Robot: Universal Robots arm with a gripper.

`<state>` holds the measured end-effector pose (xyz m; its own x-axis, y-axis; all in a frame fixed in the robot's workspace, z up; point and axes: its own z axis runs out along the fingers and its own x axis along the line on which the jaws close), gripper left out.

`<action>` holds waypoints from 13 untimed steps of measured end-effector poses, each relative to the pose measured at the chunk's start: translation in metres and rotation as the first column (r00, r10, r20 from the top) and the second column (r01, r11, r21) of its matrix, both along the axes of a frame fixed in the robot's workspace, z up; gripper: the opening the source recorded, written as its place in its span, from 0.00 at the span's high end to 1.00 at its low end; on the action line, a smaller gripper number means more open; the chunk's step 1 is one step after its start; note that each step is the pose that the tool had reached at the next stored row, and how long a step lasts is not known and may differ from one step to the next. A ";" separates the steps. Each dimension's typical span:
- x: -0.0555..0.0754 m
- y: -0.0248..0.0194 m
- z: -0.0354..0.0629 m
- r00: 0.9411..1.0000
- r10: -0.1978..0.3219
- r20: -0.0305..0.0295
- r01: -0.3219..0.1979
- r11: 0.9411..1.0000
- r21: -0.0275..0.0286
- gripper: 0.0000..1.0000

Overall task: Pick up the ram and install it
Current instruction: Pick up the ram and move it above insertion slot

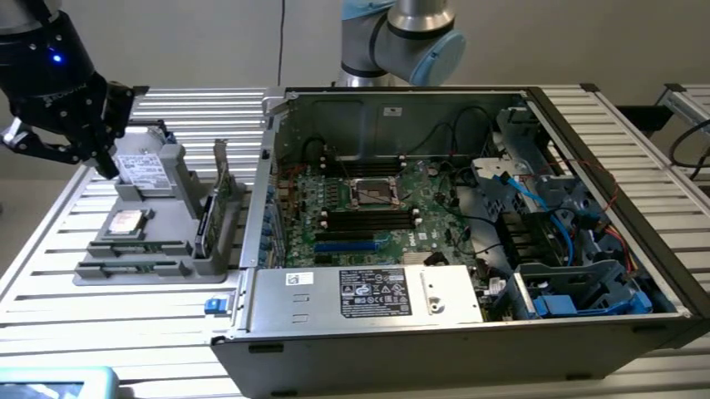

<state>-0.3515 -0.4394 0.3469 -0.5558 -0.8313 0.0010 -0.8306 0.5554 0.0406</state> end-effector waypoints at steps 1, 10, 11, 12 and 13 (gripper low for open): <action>0.000 0.0000 0.0000 1.000 0.018 0.000 -0.018 1.000 0.001 0.89; 0.000 -0.0001 -0.0003 0.988 0.154 0.006 -0.154 0.988 0.007 0.89; -0.001 -0.0001 -0.0004 0.987 0.162 0.008 -0.162 0.987 0.008 0.89; -0.001 -0.0001 -0.0004 0.985 0.174 0.008 -0.174 0.985 0.008 0.89; -0.001 -0.0001 -0.0005 0.982 0.187 0.009 -0.187 0.982 0.008 0.89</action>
<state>-0.3520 -0.4395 0.3464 -0.3907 -0.9204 -0.0107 -0.9200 0.3901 0.0376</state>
